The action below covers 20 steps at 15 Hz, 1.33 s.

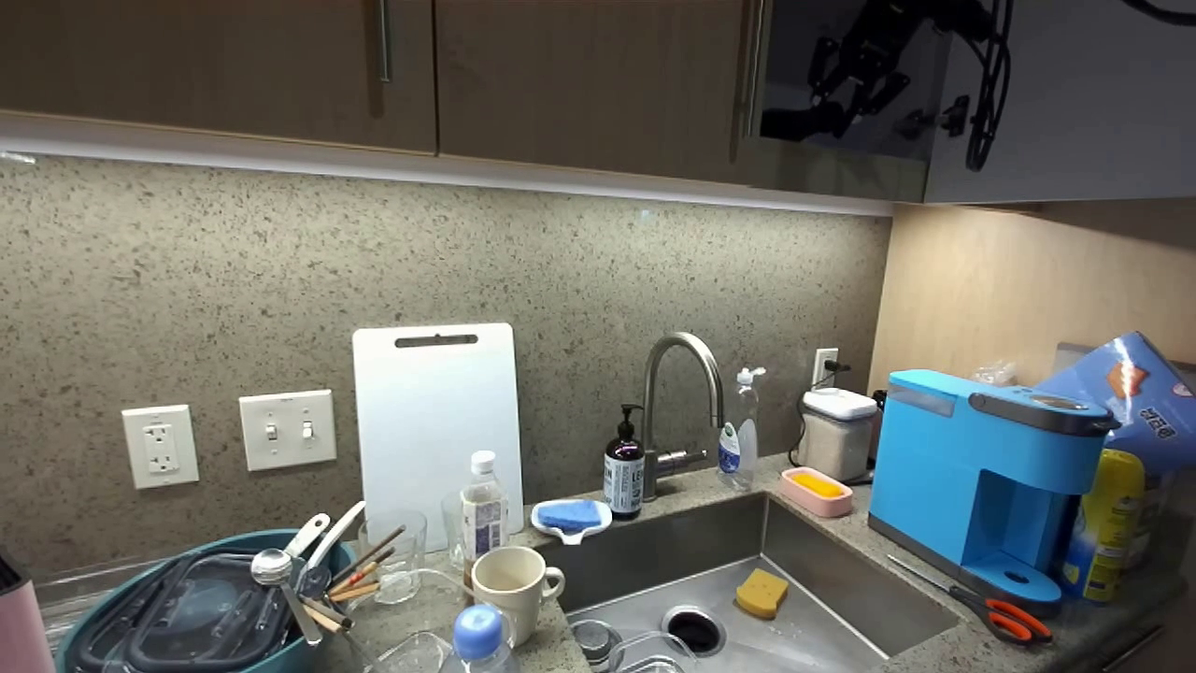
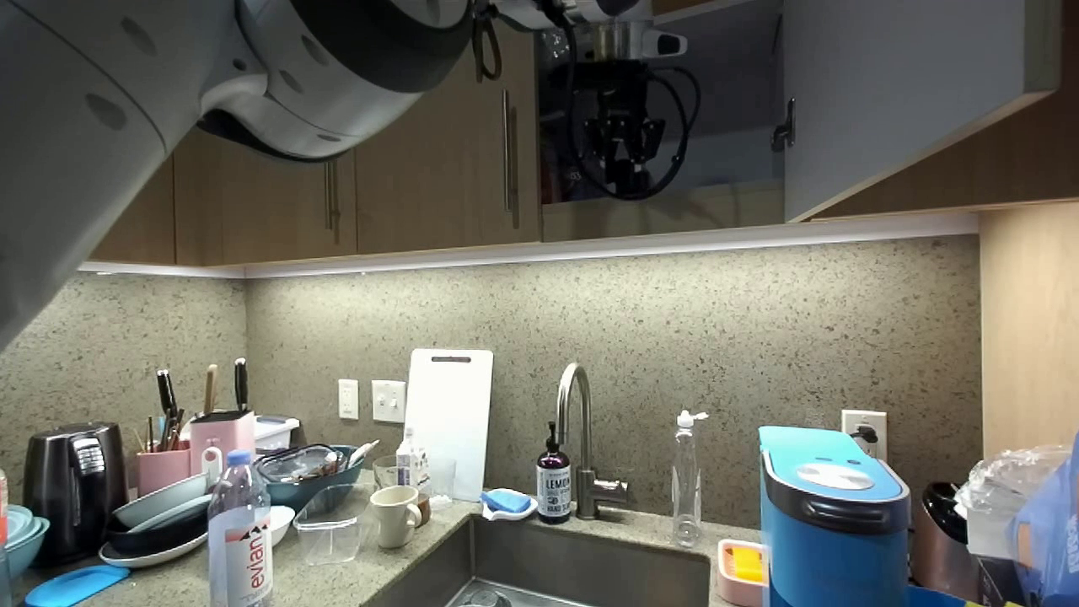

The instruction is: Remove the bottle from the bottom shelf of the open cabinet and put it on the counter

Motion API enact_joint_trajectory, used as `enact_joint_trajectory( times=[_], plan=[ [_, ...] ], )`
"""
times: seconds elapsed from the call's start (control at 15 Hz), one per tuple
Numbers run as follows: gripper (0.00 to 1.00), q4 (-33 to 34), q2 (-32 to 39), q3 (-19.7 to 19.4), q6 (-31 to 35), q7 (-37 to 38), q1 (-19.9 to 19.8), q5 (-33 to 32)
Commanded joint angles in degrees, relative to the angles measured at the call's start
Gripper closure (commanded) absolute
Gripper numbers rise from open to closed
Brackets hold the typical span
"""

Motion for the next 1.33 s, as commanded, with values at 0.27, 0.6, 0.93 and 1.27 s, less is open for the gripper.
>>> enact_joint_trajectory(
  times=[0.27,0.6,0.93,1.27],
  plan=[
    [0.53,-1.1,-3.0,0.0,-3.8,-0.9,-0.1,0.0],
    [0.78,-1.8,-3.1,0.2,-4.5,-1.9,-0.1,0.2],
    [0.78,-3.6,-4.8,0.9,-3.0,-6.2,1.2,0.3],
    [0.78,-4.0,-5.3,1.4,-2.9,-8.1,2.1,0.5]
  ],
)
